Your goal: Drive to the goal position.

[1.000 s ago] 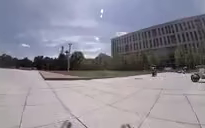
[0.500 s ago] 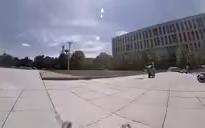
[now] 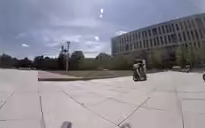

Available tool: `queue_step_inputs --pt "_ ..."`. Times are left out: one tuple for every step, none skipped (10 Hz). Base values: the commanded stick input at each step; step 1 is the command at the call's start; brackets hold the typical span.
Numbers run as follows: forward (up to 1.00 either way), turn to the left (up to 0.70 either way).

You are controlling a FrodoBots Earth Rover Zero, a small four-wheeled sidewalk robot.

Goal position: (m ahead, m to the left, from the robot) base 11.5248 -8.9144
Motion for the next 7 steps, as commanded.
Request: queue_step_inputs --pt "0.70 -0.35" --pt "0.70 -0.35" --pt "0.70 -0.35" --pt "0.70 -0.35" --pt "0.70 -0.35" --pt "0.70 -0.35" --pt "0.70 -0.35"
